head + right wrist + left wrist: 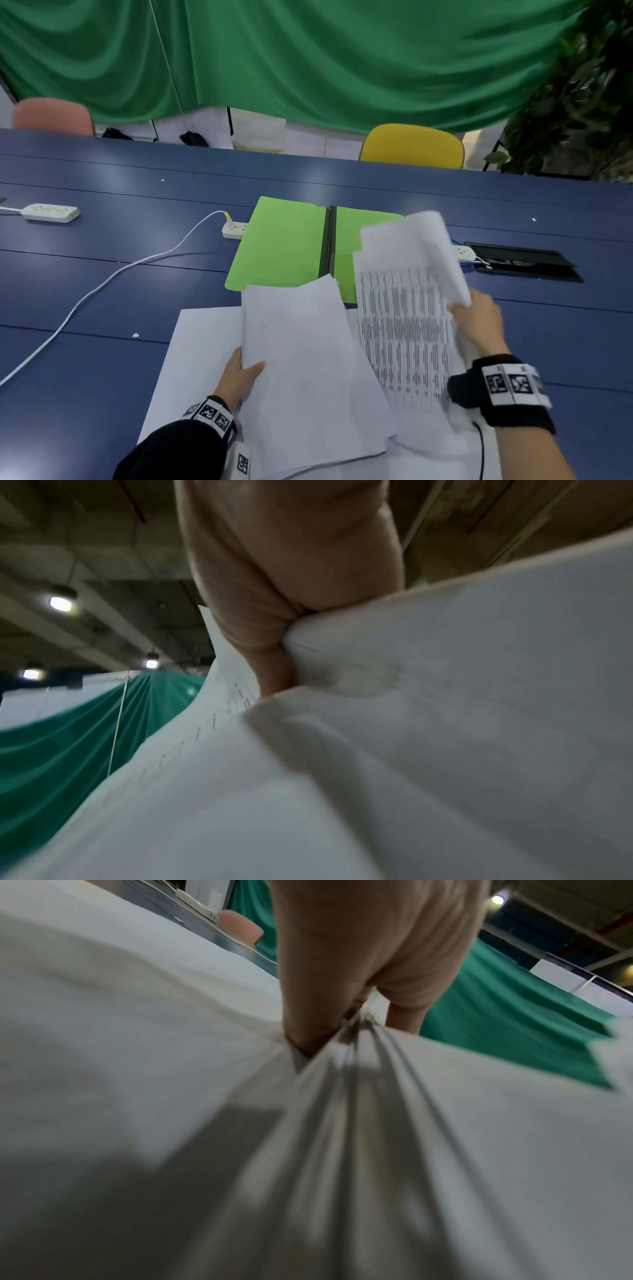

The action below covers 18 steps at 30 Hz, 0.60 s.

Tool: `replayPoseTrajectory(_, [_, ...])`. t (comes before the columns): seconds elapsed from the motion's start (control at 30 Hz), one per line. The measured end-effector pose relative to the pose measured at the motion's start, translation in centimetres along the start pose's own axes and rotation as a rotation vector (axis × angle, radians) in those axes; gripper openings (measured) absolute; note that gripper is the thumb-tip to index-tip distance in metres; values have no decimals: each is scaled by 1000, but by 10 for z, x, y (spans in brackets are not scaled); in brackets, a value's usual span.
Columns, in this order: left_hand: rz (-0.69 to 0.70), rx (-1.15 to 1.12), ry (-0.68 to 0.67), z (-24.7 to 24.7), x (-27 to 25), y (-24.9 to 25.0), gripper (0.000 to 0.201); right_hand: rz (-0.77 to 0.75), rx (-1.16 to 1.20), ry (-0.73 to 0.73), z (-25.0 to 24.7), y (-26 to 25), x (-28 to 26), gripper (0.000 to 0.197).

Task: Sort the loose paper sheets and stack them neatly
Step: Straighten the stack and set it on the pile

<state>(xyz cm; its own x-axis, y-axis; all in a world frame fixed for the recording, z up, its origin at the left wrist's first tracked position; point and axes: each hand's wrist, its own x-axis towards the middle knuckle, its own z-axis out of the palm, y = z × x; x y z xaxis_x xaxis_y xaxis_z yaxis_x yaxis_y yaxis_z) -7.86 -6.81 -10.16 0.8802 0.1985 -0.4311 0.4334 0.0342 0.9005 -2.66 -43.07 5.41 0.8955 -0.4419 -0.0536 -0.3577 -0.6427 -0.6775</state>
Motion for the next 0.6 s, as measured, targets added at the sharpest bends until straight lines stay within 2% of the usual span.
replayPoseTrajectory(0.07, [2, 2, -6, 1, 1, 1, 50, -2, 203, 0, -20, -17, 0, 33])
replayPoseTrajectory(0.2, [47, 0, -57, -3, 0, 0, 79, -49, 530, -57, -45, -52, -4, 36])
replayPoseTrajectory(0.3, [133, 102, -71, -6, -2, -2, 77, -36, 749, -153, -32, -68, -3, 31])
replayPoseTrajectory(0.4, [149, 77, -72, -7, -4, -3, 55, -76, 629, -284, 22, -68, -5, 32])
replayPoseTrajectory(0.5, [131, -26, -111, 0, -10, 8, 35, 14, 379, -385, 95, -46, -18, 44])
replayPoseTrajectory(0.53, [85, -65, -121, 2, -15, 15, 32, 40, 307, -410, 115, -38, -25, 45])
replayPoseTrajectory(0.6, [61, -92, -142, 1, -15, 17, 47, 86, 235, -435, 143, -24, -37, 41])
